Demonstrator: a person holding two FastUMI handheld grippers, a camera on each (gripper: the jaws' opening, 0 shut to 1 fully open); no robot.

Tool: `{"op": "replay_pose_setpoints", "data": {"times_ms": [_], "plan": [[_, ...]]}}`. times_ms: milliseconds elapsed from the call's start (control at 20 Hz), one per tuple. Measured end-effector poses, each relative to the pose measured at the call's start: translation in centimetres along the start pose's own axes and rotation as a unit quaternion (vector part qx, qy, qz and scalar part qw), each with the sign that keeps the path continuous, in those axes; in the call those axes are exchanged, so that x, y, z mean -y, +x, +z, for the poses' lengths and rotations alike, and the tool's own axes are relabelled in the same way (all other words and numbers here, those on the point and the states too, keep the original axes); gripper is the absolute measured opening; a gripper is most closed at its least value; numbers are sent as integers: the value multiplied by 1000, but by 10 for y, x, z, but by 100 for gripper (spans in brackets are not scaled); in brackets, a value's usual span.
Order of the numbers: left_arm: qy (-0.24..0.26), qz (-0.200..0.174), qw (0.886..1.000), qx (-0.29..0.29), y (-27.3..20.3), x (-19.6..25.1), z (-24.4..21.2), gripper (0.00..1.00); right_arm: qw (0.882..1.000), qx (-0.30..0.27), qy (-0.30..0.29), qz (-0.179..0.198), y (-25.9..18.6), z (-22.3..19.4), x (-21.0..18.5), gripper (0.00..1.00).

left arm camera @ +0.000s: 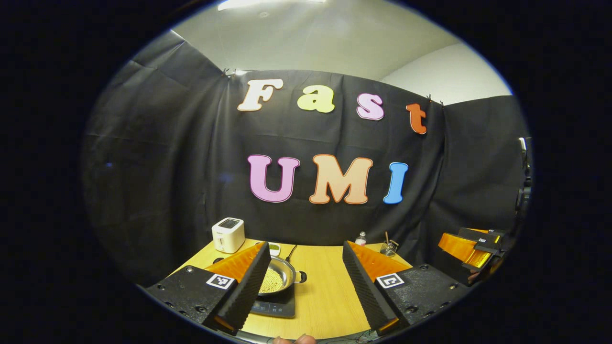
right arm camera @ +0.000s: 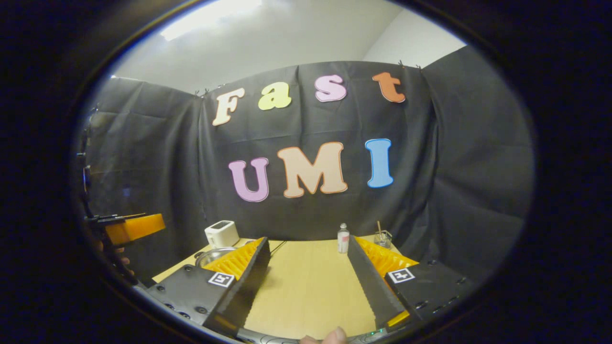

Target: First push the handle of the pot to place it horizontally, then grasp the pot with both hands and set it on the induction cooktop.

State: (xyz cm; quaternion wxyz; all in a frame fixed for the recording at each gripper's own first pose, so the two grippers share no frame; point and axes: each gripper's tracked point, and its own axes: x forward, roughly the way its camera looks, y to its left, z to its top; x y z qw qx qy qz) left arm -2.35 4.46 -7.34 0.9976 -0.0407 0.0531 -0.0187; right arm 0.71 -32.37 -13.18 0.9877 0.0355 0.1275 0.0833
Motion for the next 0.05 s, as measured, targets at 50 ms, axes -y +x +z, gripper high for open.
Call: {"op": "replay_pose_setpoints", "data": {"times_ms": [50], "plan": [[4, 1, 1000, 2, -1, 0, 2, 91, 1000, -1, -2, -3, 1, 1, 1, 92]]}}
